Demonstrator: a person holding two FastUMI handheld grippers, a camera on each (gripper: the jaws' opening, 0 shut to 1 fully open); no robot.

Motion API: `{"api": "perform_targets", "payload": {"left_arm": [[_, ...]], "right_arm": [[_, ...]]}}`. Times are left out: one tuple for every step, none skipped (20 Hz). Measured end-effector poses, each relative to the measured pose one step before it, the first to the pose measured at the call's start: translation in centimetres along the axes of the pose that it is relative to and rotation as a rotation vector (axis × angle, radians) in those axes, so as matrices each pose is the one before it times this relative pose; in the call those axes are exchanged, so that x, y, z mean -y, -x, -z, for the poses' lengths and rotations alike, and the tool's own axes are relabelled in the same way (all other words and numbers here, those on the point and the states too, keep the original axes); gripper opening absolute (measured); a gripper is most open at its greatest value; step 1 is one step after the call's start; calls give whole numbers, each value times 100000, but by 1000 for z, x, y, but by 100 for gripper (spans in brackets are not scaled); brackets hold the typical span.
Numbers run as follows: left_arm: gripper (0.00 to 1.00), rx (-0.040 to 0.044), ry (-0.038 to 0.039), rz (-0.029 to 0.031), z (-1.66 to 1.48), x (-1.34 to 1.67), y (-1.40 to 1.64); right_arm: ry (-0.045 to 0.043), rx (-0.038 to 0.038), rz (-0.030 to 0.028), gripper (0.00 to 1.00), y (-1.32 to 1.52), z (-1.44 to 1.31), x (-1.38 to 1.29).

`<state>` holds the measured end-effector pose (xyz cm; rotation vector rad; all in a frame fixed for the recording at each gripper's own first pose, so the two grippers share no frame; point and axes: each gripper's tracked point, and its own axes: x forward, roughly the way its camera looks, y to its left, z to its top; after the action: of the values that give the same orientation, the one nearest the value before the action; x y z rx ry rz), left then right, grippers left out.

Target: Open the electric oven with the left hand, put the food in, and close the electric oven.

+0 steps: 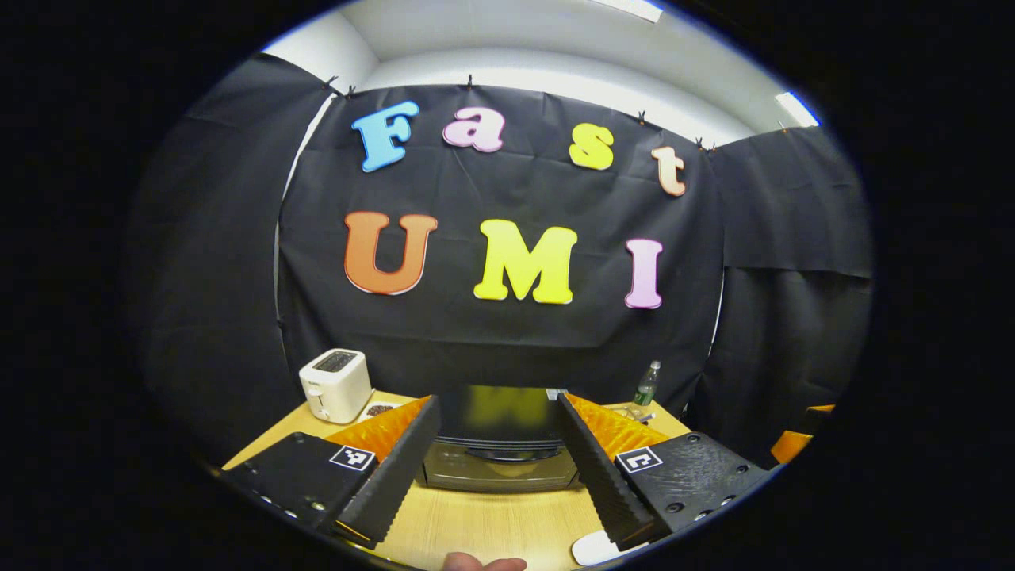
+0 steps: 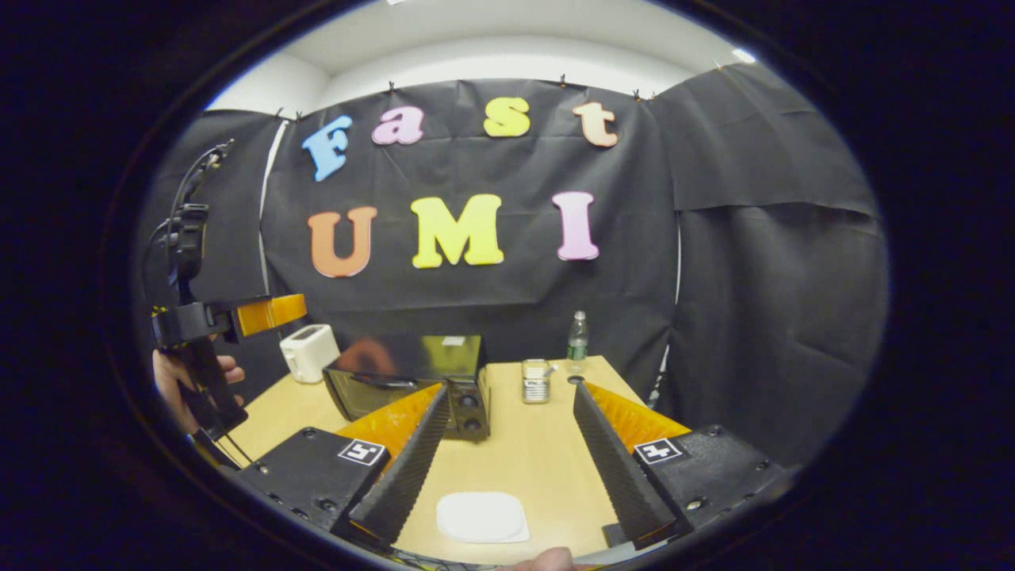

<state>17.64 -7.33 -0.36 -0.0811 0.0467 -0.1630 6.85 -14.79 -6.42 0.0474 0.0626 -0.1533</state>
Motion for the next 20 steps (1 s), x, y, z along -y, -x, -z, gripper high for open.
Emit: {"api": "perform_targets", "payload": {"left_arm": [[95, 1582, -477, -164, -1205, -372, 1784], [95, 1780, -911, -287, -977, -439, 1926], [95, 745, -443, 188, 158, -430, 2141], [95, 218, -52, 475, -474, -180, 2103], [95, -854, 233, 1098, -163, 8, 2156], [94, 187, 535, 789, -230, -63, 2045], [94, -294, 679, 382, -102, -224, 1769], [94, -671, 591, -61, 208, -168, 1830], [94, -661, 261, -601, 292, -355, 1732], [94, -271, 204, -431, 258, -290, 1688], [94, 903, -42, -82, -214, -122, 1461], [94, 988, 436, -705, -53, -160, 1433], [94, -208, 630, -314, 179, -83, 1116], [94, -909, 787, -339, 347, 11, 1128], [94, -538, 700, -135, 323, -16, 1193], [94, -538, 692, 297, 163, 214, 701], [95, -729, 859, 586, 131, 291, 594], [94, -52, 338, 625, 62, 314, 411], [94, 105, 53, 13, 107, 83, 64], [95, -748, 214, 174, 256, 96, 168]], "right_arm": [[-80, 1979, -896, 97, 788, -913, -739], [521, 1954, -695, 98, 808, -732, -656], [777, 1737, -275, 98, 959, -839, -646], [1005, 916, -608, 98, 1177, -670, -740], [804, 863, -752, 99, 1301, -617, -735], [366, 1298, -630, 99, 1152, -620, -669], [236, 765, -457, 99, 1435, -726, -777], [296, -638, 124, 100, 1403, -20, -575], [238, -431, 8, 100, 1348, -43, -493], [478, -270, 90, 97, 1177, -290, -434], [353, 164, -492, 100, 1215, -72, -602], [176, -249, -180, 99, 1106, 55, -561], [-13, -831, 54, 99, 923, 288, -358], [-322, -1280, -96, 98, 698, 574, -263], [-561, -987, -145, 98, 703, 497, -228], [-708, -786, -68, 97, 652, 244, -176], [-175, -391, 144, 97, 565, 333, 24], [-93, -40, 547, 96, 362, 241, 288], [-158, -304, 386, 96, 295, 141, 150], [-260, -1052, 449, 96, 163, 311, 65]]}}
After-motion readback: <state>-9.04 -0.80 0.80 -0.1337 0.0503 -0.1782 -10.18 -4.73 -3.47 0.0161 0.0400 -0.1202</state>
